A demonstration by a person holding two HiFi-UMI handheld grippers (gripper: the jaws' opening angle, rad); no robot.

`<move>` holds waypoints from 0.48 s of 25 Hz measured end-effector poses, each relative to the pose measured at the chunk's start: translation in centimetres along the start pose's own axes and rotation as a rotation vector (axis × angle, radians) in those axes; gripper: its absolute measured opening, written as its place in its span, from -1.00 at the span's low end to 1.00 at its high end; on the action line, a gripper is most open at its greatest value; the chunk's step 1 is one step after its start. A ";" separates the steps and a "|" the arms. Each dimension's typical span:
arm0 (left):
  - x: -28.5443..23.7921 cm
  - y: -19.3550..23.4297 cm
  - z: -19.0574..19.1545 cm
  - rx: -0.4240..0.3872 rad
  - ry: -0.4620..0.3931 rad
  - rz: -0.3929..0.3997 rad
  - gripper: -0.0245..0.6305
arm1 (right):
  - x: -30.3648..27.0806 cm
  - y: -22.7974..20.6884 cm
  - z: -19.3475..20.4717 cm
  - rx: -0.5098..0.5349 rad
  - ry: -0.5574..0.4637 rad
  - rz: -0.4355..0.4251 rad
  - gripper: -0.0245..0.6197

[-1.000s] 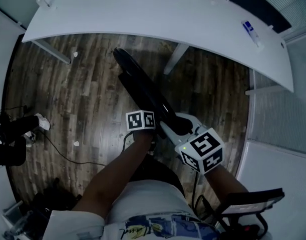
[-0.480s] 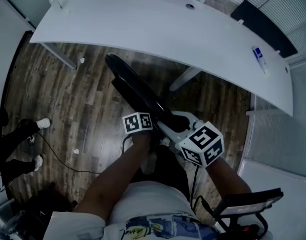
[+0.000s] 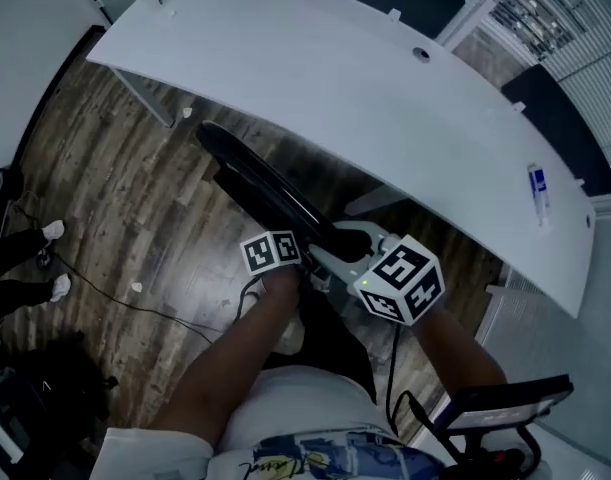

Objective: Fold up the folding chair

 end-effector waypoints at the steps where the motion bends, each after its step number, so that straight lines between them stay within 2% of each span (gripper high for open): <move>1: -0.5 -0.2 -0.3 0.009 -0.017 -0.008 -0.34 | -0.1 -1.0 -0.1 0.005 0.001 -0.019 -0.64; 7: -3.2 -1.8 -1.9 0.028 -0.062 -0.043 -0.34 | 0.0 -6.0 -1.1 0.010 0.007 -0.088 -0.64; 12: -4.4 -2.7 -3.2 0.061 -0.103 -0.044 -0.34 | -0.2 -8.0 -2.1 0.028 0.002 -0.129 -0.63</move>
Point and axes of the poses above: the fingertips, and each gripper's own axes: x backward along the fingers, y to its left, z out of its underside, the point moved 6 cm from there along x, backward along the fingers, and after that the axes turned 9 degrees about z, right-handed, at the moved point
